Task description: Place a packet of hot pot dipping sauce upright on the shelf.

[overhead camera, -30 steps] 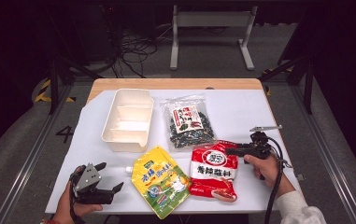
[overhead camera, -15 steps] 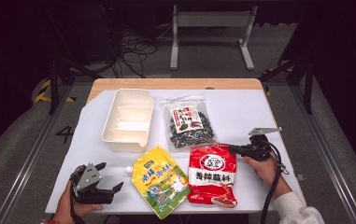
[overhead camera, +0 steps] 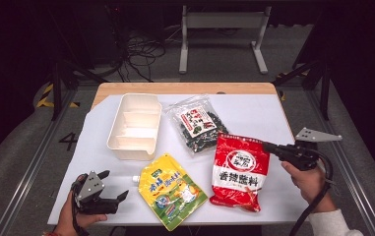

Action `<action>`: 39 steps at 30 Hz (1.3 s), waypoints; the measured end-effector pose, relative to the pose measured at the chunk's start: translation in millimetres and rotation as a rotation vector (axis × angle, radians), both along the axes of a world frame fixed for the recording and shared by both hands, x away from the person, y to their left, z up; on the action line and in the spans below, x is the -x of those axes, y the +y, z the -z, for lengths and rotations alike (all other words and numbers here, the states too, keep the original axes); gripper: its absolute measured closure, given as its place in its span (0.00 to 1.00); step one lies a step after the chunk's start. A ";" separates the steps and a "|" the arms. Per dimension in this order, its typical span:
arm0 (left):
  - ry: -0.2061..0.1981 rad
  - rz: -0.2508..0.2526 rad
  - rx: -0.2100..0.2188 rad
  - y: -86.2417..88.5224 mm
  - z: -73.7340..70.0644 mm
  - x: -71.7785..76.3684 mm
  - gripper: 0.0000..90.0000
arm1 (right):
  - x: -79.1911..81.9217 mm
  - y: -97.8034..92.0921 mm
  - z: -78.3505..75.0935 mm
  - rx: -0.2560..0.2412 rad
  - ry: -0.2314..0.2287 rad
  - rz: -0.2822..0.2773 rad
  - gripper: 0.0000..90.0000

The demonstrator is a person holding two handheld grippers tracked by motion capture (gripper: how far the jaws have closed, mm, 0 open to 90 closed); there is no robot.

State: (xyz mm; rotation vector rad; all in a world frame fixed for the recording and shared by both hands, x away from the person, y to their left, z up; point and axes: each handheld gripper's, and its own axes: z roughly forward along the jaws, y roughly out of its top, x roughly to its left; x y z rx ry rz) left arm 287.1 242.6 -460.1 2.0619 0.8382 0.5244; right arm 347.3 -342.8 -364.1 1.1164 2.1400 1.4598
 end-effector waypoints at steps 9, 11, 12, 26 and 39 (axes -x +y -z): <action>-0.002 -0.021 0.026 2.8 -1.4 -0.3 0.11 | 10.6 14.4 -35.4 -0.037 -0.140 -0.033 1.00; 0.003 -0.015 0.024 2.9 -0.9 -0.6 0.11 | 15.3 20.0 -43.4 -0.055 -0.181 -0.041 1.00; 0.003 -0.013 0.025 2.7 -0.7 -0.8 0.11 | 16.7 23.8 -47.8 -0.046 -0.190 -0.050 1.00; 0.000 0.000 0.067 4.6 -3.1 -0.1 0.10 | 7.6 58.0 -83.5 0.007 -0.263 -0.088 1.00; 0.013 0.000 0.080 5.8 -1.9 -0.6 0.10 | -35.2 119.4 -124.4 -0.041 -0.324 -0.123 1.00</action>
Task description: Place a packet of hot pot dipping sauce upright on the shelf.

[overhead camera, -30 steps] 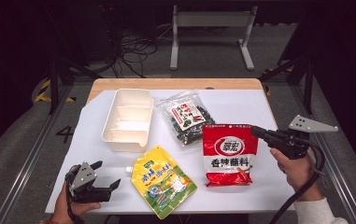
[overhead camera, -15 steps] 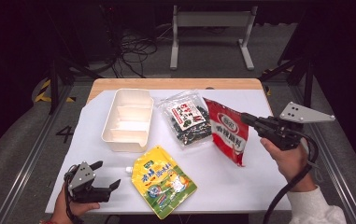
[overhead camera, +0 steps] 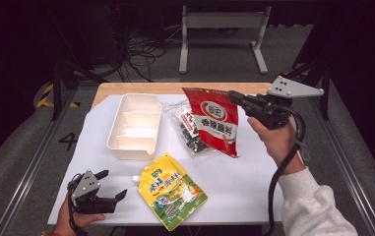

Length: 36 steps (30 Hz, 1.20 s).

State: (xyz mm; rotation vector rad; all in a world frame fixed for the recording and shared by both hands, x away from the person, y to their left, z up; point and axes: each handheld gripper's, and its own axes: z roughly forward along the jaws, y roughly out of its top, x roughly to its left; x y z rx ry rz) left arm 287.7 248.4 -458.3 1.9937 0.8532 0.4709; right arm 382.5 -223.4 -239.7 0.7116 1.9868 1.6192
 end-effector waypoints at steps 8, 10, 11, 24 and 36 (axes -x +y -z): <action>-0.006 -0.007 -0.006 0.8 0.2 3.1 0.10 | -31.2 60.0 -13.5 0.032 -0.020 -0.061 1.00; -0.009 -0.009 -0.003 1.5 0.2 3.7 0.10 | -37.7 71.7 -14.5 0.031 -0.022 -0.071 1.00; -0.010 -0.008 -0.003 2.2 0.6 3.7 0.10 | -41.4 77.8 -15.2 0.034 -0.026 -0.078 1.00; 0.002 -0.053 0.006 14.7 3.5 13.8 0.10 | -87.7 134.4 -19.6 0.043 -0.011 -0.144 1.00; 0.008 -0.088 0.024 23.8 4.1 22.4 0.10 | -134.5 176.8 -16.6 0.025 0.021 -0.180 1.00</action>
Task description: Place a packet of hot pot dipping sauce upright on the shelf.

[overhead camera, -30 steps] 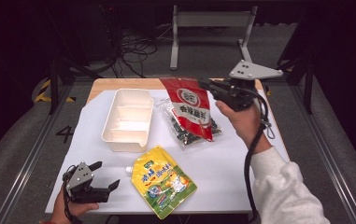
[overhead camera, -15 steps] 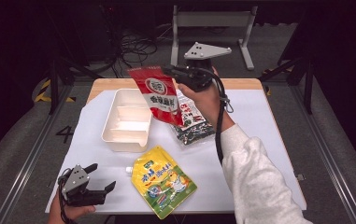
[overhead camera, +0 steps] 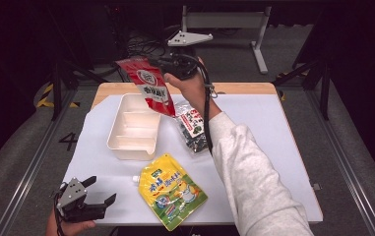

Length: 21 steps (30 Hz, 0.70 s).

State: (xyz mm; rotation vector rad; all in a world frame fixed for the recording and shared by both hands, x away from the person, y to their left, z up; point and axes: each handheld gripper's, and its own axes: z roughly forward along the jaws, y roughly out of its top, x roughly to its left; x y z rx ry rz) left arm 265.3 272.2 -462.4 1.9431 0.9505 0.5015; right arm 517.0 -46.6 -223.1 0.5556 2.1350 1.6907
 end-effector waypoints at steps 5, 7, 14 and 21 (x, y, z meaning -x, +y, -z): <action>-0.004 0.001 0.015 0.8 -0.6 3.7 0.10 | -19.1 14.2 6.1 0.005 0.019 0.002 1.00; -0.003 0.002 0.015 0.8 -0.2 4.0 0.10 | -25.6 20.3 9.4 0.008 0.037 0.002 1.00; -0.006 -0.001 0.009 3.7 -0.2 7.3 0.10 | -41.5 38.5 18.9 0.029 0.049 0.004 1.00; -0.011 -0.017 0.008 5.6 -0.4 9.3 0.11 | -49.3 59.1 26.4 0.022 0.028 -0.036 1.00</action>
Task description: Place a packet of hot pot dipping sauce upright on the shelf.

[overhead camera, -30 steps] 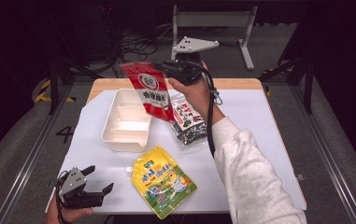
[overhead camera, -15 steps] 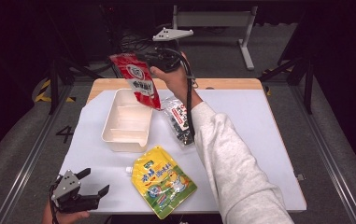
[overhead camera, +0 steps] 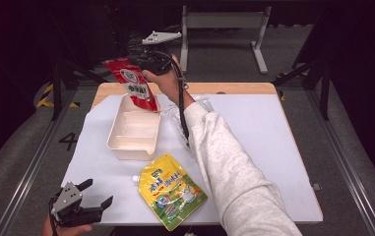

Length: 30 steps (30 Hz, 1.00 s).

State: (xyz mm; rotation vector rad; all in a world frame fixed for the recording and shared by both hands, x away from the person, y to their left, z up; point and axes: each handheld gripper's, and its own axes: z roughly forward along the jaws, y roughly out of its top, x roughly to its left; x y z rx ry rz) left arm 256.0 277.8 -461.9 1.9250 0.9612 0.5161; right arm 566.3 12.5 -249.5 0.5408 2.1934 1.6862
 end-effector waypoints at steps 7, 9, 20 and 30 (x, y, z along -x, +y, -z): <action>-0.001 0.007 -0.003 -0.9 0.4 1.2 0.11 | -9.1 1.3 15.1 0.009 0.020 0.031 1.00; 0.002 0.013 -0.007 -1.4 0.7 1.4 0.11 | -9.3 0.2 18.1 -0.006 0.026 0.038 1.00; 0.008 0.036 -0.017 -3.3 1.1 3.9 0.11 | -2.4 -13.5 60.9 0.056 0.176 0.050 0.57; 0.014 0.057 -0.039 -8.2 1.2 2.9 0.11 | 16.6 -21.4 121.4 0.294 0.225 0.042 0.66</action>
